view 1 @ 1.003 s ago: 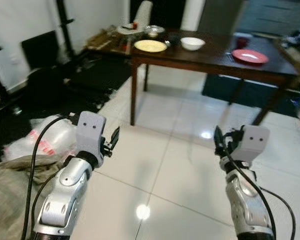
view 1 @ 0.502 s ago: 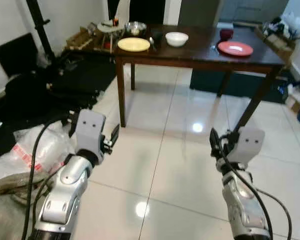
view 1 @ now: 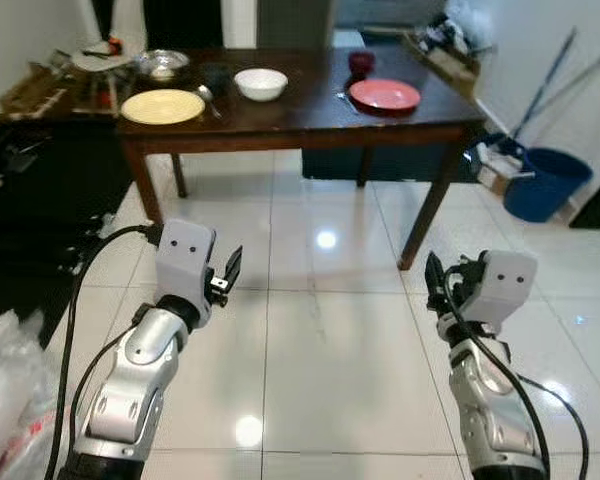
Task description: Setting the table
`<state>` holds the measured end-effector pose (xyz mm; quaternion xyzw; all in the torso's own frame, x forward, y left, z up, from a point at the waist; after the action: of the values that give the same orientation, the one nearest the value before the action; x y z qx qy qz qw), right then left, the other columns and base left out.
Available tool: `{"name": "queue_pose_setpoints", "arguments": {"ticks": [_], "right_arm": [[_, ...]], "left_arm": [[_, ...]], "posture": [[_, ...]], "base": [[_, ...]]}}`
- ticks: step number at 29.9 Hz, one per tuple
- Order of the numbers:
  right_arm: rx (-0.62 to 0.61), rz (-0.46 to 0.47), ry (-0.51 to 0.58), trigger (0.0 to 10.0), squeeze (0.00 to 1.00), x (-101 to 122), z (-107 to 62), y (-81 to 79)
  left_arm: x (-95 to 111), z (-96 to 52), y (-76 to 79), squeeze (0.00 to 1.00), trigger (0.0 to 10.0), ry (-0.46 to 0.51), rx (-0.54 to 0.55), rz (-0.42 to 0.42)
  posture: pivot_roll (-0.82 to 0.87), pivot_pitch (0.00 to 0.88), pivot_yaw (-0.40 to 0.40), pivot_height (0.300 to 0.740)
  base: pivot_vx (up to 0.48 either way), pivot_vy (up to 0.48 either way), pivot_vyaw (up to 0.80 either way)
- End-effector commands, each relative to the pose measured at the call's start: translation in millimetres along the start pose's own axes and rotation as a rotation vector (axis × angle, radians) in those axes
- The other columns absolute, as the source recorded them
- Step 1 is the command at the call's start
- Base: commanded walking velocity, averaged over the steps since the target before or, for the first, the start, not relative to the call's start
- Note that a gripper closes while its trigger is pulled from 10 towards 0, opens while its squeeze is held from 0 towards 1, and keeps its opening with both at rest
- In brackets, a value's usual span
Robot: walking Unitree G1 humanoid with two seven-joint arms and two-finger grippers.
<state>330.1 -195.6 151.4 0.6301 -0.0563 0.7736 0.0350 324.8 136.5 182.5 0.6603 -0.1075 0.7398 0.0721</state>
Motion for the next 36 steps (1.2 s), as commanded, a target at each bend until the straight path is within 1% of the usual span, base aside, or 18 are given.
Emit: {"name": "queue_pose_setpoints", "arguments": {"ticks": [1, 16, 36], "right_arm": [[-0.025, -0.006, -0.017, 10.0, 0.0, -3.4, -2.1, 7.6], [-0.031, -0.012, -0.014, 10.0, 0.0, -2.7, -2.6, 8.3], [-0.05, -0.013, -0.009, 10.0, 0.0, -2.3, -3.8, 11.5]], "left_arm": [[-1.8, -0.4, 5.4, 0.0, 10.0, -0.004, -0.018, 0.003], [-1.6, 0.6, 6.0, 0.0, 10.0, -0.002, -0.023, 0.002], [-1.9, 2.3, 7.0, 0.0, 10.0, -0.004, -0.035, 0.003]], "posture": [[-0.04, 0.0, 0.053, 0.74], [-0.04, 0.0, 0.058, 0.74], [-0.05, 0.0, 0.07, 0.74]], "base": [[0.48, 0.0, -0.78], [0.48, 0.0, -0.75], [0.48, 0.0, 0.0]]}}
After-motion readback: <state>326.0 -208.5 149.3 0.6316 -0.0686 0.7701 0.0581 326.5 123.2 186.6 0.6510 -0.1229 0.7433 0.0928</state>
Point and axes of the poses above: a point about 5 cm out from each wrist's last joint towards the gripper, its own z axis pointing out of the wrist towards the gripper, its own x axis along the axis of the wrist's last joint, y = z × x, the point moved 2 cm from there along z, pointing out of the wrist towards the gripper, and after that the axes turned 4 degrees about -z, right-handed, at the moved point
